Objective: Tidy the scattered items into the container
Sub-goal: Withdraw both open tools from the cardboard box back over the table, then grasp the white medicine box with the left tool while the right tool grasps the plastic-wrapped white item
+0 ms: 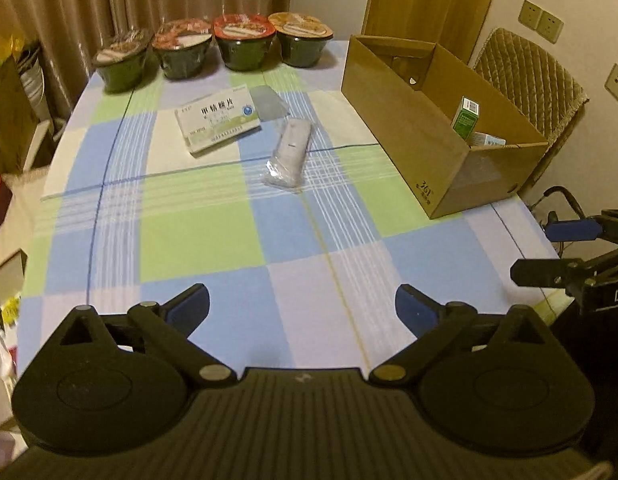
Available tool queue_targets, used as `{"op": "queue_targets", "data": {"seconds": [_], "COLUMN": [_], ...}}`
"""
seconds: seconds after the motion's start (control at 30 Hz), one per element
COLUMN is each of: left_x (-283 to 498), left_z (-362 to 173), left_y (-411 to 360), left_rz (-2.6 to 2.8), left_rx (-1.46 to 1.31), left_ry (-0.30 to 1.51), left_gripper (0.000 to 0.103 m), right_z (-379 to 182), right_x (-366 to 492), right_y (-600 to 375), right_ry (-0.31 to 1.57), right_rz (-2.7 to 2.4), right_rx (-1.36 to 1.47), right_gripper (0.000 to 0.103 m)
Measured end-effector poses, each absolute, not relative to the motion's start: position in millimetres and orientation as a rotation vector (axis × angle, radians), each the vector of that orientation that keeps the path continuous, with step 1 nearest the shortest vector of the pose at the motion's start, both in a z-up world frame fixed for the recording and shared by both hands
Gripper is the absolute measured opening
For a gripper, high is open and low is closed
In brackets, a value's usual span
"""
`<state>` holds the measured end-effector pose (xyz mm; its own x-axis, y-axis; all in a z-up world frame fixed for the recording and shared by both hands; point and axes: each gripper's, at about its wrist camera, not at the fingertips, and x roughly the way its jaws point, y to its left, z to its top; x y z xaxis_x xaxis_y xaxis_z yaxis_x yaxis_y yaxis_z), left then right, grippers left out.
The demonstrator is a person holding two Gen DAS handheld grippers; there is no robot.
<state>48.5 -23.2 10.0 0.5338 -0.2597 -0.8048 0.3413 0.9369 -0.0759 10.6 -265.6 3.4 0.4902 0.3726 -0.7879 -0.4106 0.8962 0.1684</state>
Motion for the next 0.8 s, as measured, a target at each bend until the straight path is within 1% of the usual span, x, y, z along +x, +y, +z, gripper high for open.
{"op": "queue_targets", "data": {"seconds": [0.4,0.57,0.8], "left_x": [89,119,170], "left_z": [4,-6,-24], "left_y": [5,15,21], "left_rz": [-0.437,-0.46,-0.497], "left_rx": [0.16,0.223,0.381], "left_ry": [0.949,0.946,0.883], "left_gripper": [0.098,0.098,0.098], "right_z": [-9,-20,-45], "right_x": [43,73,131], "right_y": [-211,-184,-155], "right_ry": [0.972,0.981,1.0], "right_rz": [0.504,0.486,0.43], "right_rx": [-0.079,-0.038,0.04], "right_gripper": [0.095,0.095,0.095]}}
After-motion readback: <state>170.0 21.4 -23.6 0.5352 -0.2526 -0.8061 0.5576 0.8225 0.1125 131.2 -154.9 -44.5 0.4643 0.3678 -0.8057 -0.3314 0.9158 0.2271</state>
